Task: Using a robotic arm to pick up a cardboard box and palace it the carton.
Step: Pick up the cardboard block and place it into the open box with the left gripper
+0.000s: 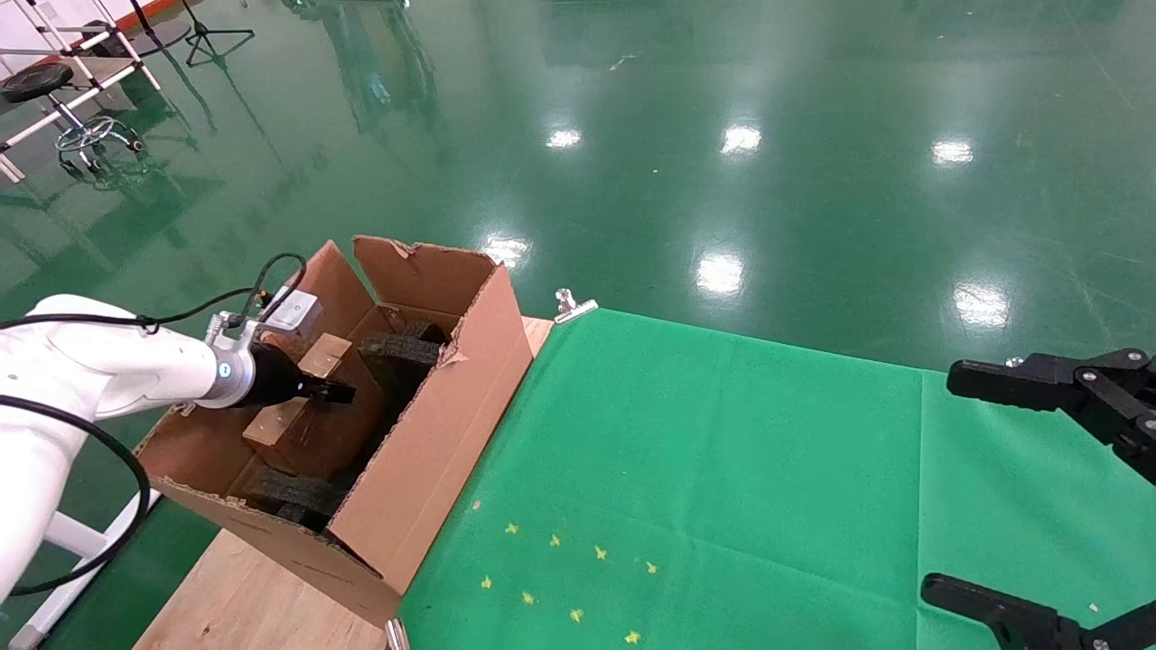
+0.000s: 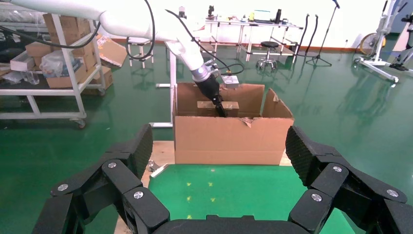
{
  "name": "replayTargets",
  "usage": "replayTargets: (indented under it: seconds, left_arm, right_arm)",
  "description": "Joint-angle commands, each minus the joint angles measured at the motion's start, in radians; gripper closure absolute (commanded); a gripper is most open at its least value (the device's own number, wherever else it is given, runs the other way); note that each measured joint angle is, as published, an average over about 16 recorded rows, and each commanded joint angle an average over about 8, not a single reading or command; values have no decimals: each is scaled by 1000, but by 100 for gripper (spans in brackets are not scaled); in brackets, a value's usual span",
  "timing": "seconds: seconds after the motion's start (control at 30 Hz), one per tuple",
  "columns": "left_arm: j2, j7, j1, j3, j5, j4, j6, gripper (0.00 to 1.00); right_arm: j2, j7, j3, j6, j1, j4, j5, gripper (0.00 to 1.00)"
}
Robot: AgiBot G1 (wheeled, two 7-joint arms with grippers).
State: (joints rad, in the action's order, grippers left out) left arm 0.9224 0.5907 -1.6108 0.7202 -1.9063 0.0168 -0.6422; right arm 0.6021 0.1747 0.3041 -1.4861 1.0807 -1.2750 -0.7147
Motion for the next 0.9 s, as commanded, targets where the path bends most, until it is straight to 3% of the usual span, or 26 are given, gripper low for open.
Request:
replayTargets:
  seconds: [0.03, 0.4, 0.73, 0.9]
  left_arm:
    - [-2, 1, -3, 1, -2, 0, 6, 0]
    - [-35, -35, -34, -18, 27, -53, -17, 0]
    - [-153, -125, -82, -117, 190, -310, -233, 0]
    - [-185, -133, -83, -134, 222, -384, -284, 0]
  right_arm:
    - [0, 0, 0, 0, 0, 0, 0, 0]
    - [0, 0, 1, 0, 0, 0, 0, 0]
    - [0, -1, 1, 0, 0, 0, 1, 0]
    - [0, -1, 1, 1, 0, 1, 1, 0]
